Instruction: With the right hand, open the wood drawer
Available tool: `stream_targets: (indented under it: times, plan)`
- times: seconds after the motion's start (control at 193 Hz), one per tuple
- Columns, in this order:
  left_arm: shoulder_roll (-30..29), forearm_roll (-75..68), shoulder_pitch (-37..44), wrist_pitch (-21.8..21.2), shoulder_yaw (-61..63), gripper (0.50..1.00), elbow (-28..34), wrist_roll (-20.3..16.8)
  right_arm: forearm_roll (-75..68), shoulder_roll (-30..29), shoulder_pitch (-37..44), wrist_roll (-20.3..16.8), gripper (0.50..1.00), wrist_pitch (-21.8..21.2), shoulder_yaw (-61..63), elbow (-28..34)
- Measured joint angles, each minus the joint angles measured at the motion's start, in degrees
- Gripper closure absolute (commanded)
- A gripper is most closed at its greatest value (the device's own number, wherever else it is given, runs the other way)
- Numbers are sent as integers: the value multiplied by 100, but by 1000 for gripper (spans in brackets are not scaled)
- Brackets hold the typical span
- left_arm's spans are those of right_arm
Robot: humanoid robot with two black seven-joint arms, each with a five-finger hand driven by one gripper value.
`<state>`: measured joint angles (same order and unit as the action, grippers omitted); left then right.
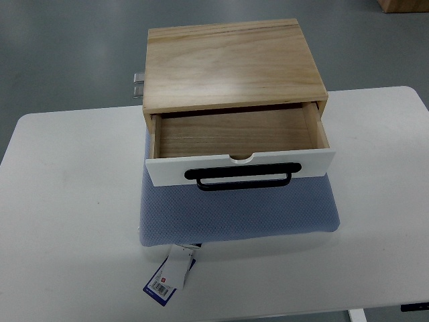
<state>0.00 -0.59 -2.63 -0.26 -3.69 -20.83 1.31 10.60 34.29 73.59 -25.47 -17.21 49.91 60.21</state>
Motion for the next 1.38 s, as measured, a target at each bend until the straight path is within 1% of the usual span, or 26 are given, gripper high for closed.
stream_targets:
  times: [0.099, 0.161, 0.296, 0.384, 0.446, 0.602, 0.726, 0.959, 1.193, 1.385]
  plan:
    - [0, -3, 4, 0, 0, 500, 0, 0, -4, -251, -589, 323, 556, 355, 702, -231]
    - [0, -4, 2, 0, 0, 500, -6, -1, -9, -580, -1181, 751, 556, 531, 1327, -321]
    - [0, -4, 1, 0, 0, 500, -26, 0, -9, -1255, -1893, 1493, 556, 591, 2315, -640]
    - [0, -4, 0, 0, 0, 500, -43, 0, -7, -1694, -2153, 1829, 556, 584, 2850, -954]
    - [0, -4, 0, 0, 0, 500, -48, 0, -9, -2041, -2326, 1976, 556, 574, 3229, -1209]
    - [0, -3, 2, 0, 0, 500, -53, 0, -13, -2674, -2519, 2059, 556, 551, 3919, -1608]
    - [0, -1, 2, 0, 0, 500, -53, 0, -11, -2901, -2567, 2063, 556, 469, 4121, -1889]
    - [0, 0, 1, 0, 9, 500, -53, 1, -5, -2935, -2761, 2071, 556, -49, 4118, -2230]
    - [0, 0, -1, 0, 5, 500, -53, 26, 18, -2818, -2890, 2236, 556, -584, 4087, -2929]
    - [0, -3, 0, 0, 5, 500, -53, 135, 22, -2803, -2939, 2261, 556, -695, 4079, -3063]
